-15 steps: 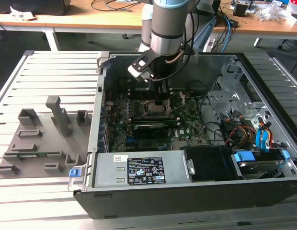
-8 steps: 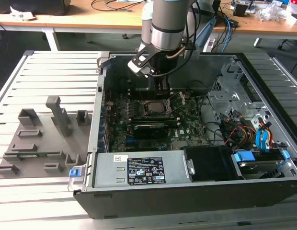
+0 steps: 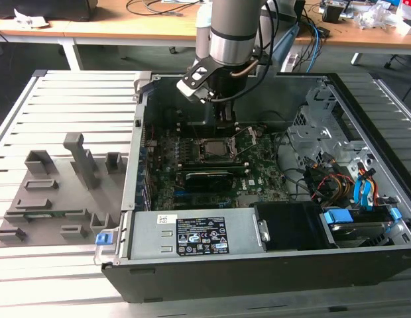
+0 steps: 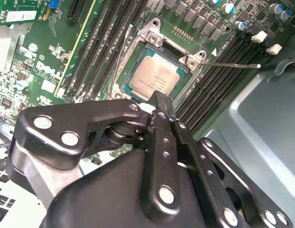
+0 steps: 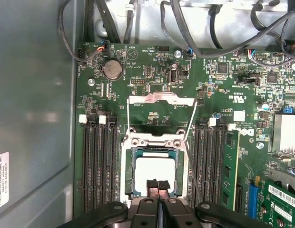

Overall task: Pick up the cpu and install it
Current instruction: 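Place the cpu into insertion slot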

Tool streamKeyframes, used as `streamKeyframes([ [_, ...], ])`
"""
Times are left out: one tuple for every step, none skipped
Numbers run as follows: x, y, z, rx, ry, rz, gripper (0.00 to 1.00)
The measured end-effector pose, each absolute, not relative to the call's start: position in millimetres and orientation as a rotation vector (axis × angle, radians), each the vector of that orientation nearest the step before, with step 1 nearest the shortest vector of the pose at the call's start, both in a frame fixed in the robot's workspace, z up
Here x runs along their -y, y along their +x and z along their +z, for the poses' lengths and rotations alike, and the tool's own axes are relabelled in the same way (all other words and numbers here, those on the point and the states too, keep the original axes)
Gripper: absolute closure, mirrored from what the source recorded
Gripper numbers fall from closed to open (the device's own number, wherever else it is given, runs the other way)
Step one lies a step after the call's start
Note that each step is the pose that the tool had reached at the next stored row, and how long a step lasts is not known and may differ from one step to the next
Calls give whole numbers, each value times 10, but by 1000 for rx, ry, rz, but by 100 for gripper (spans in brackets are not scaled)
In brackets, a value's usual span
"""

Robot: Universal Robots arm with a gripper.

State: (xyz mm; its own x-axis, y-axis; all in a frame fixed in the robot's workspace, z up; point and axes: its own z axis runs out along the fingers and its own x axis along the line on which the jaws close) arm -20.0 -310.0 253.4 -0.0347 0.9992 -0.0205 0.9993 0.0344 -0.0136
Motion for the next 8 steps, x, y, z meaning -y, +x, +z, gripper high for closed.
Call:
streamKeyframes([
  [3100,-199,2535,-2256,2179,-37,89],
  [3100,-200,2539,-2256,2179,-37,89],
  [3100,-200,2550,-2256,2179,-37,89],
  [3100,-199,2570,-2256,2179,-37,89],
  [3100,-200,2584,-2256,2179,-37,89],
  [3100,-200,2596,-2256,2179,-37,89],
  [3100,-200,2615,-2256,2179,-37,89],
  [3100,-200,2656,-2256,2179,-37,89],
])
